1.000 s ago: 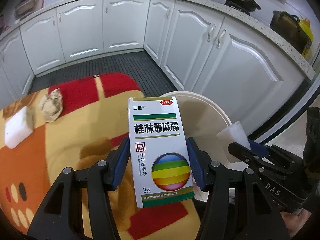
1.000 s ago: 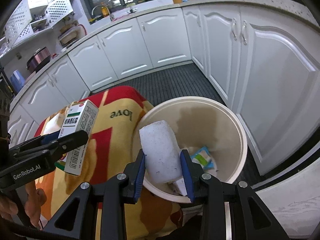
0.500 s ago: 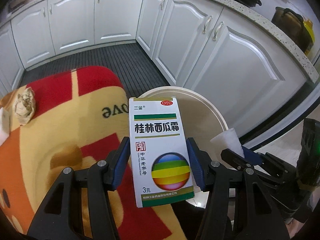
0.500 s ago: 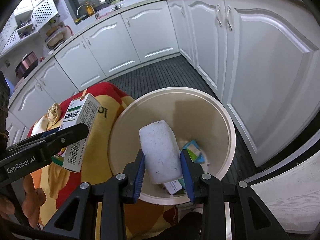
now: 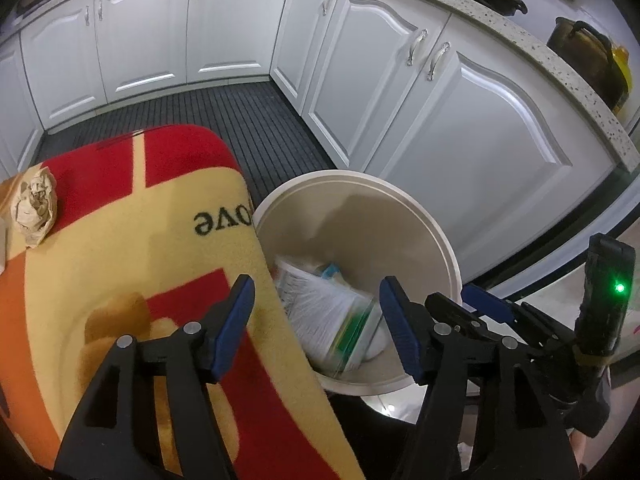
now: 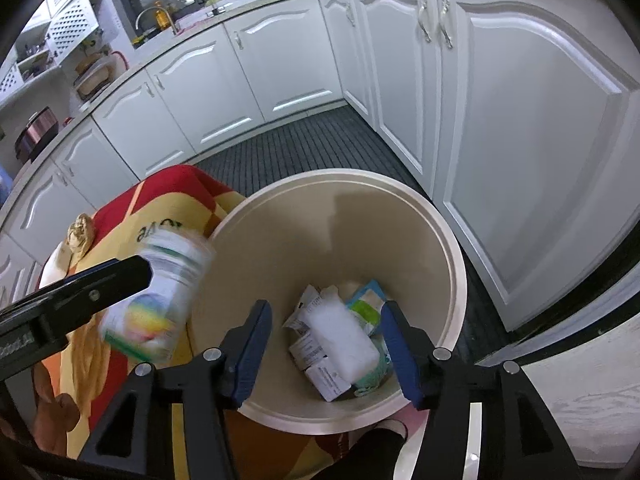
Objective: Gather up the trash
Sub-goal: 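Open the left tool to drop the box while the right tool drops the foam block, then move both open tools back over the table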
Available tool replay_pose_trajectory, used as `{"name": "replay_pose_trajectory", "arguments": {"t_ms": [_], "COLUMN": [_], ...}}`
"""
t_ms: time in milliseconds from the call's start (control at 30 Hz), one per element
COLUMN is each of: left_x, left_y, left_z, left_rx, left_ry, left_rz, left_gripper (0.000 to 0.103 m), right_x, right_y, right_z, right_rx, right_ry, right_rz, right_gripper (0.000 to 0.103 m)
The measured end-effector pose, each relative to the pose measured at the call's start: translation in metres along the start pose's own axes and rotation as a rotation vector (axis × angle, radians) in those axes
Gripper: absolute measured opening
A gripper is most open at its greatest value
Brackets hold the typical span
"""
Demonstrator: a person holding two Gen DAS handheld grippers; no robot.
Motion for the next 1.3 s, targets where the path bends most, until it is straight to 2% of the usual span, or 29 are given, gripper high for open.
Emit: {"name": "replay_pose_trajectory", "arguments": {"t_ms": [400, 467, 533, 733, 933, 1067, 1200, 1300], "left_x": [-0.009, -0.013, -0.019, -0.046, -0.094, -0.136, -0.197, -0.237], "left_y": [-0.016, -0.019, -0.024, -0.038, -0.060, -0.080, -0.104, -0.121], "left_z": [-0.005, -0.006, -0.008, -0.021, -0.035, -0.042, -0.043, -0.041], "left_rx": [0.027, 0.031, 0.036, 0.044, 0.050, 0.059, 0.080, 0.112], "left_ry": [-0.003, -0.008, -0.017, -0.044, -0.098, -0.135, -0.204, -0.255], "left_rz": [0.043, 0.054, 0.065, 0.106, 0.164, 0.230, 0.315, 0.341], "left_gripper": [0.064, 0.064, 0.064, 0.064, 0.064, 0.064, 0.064, 0.068], "right_x": [-0.007, -0.012, -0.017, -0.040, -0.074, -0.099, -0.127, -0.151], "right_y": [-0.003, -0.006, -0.009, -0.015, -0.020, -0.019, -0.013, -0.007], "right_z": [-0.009, -0.009, -0.011, -0.013, -0.015, -0.018, -0.022, -0.024], "right_rx": [-0.023, -0.019, -0.013, -0.008, -0.006, -0.010, -0.032, -0.044], "right_ry": [-0.009, -0.016, -0.022, -0.060, -0.109, -0.141, -0.167, -0.201], "right_rz": [0.005, 0.011, 0.017, 0.042, 0.080, 0.112, 0.156, 0.175], "right_gripper": [0.055, 0.059, 0.063, 0.063, 0.063, 0.064, 0.064, 0.066]}}
Point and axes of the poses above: each gripper's, at about its wrist camera, not at the fingertips, and y roughly the way its jaws point, x to its right, z to its top, the point moved 6 cm from there along y, roughly the way its jaws point, and after that the axes turned 5 degrees about y, right-handed, at the moved point
